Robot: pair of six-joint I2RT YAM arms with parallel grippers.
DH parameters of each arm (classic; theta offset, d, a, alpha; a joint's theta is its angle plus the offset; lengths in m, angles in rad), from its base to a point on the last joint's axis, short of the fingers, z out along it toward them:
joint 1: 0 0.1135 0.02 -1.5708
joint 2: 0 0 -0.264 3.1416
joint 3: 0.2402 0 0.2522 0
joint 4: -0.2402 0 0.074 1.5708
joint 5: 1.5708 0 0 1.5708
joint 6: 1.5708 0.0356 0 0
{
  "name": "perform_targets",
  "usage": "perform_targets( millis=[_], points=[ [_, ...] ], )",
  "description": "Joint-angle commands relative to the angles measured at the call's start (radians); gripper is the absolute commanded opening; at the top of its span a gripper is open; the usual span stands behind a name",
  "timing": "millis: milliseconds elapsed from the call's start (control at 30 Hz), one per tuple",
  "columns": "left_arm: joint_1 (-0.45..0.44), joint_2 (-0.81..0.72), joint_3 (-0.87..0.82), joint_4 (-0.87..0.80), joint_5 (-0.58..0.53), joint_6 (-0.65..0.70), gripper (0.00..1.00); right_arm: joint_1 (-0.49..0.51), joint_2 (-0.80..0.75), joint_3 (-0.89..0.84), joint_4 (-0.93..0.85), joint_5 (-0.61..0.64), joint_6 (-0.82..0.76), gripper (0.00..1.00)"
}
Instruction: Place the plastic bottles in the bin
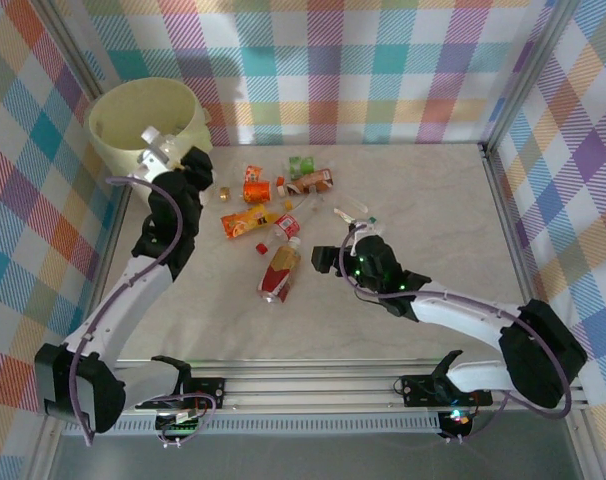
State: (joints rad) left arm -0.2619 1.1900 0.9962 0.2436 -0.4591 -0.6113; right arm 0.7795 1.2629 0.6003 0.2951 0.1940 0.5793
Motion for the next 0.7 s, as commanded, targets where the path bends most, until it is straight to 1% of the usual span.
perform_targets(
  millis=[0, 67, 200, 467, 533, 600, 667],
  points=[
    [0.042, 0.05, 0.094, 0.077, -0.101, -0.047, 0.54, 0.004, -0.04, -0.021, 0.112, -0.167, -0.134, 1.0],
    [0.07, 0.09, 0.141, 0.074, -0.1, -0.067, 0.54, 0.006, -0.057, -0.015, 0.093, -0.17, -0.16, 1.0],
    [0.123, 0.168, 0.237, 0.079, -0.058, -0.078, 0.54, 0.007, -0.099, -0.032, 0.098, -0.157, -0.195, 1.0],
    [0.189, 0.265, 0.347, 0.103, -0.149, -0.101, 0.55, 0.007, -0.133, -0.039, 0.056, -0.143, -0.189, 1.0],
    [0.202, 0.294, 0.382, 0.064, -0.171, -0.144, 0.57, 0.007, -0.137, -0.042, 0.057, -0.156, -0.185, 1.0],
    [0.221, 0.329, 0.431, -0.036, -0.194, -0.235, 0.61, 0.006, -0.14, -0.04, 0.056, -0.182, -0.186, 1.0],
    [0.235, 0.36, 0.492, -0.16, -0.219, -0.31, 0.62, 0.007, -0.143, -0.036, 0.051, -0.204, -0.19, 1.0]
  ],
)
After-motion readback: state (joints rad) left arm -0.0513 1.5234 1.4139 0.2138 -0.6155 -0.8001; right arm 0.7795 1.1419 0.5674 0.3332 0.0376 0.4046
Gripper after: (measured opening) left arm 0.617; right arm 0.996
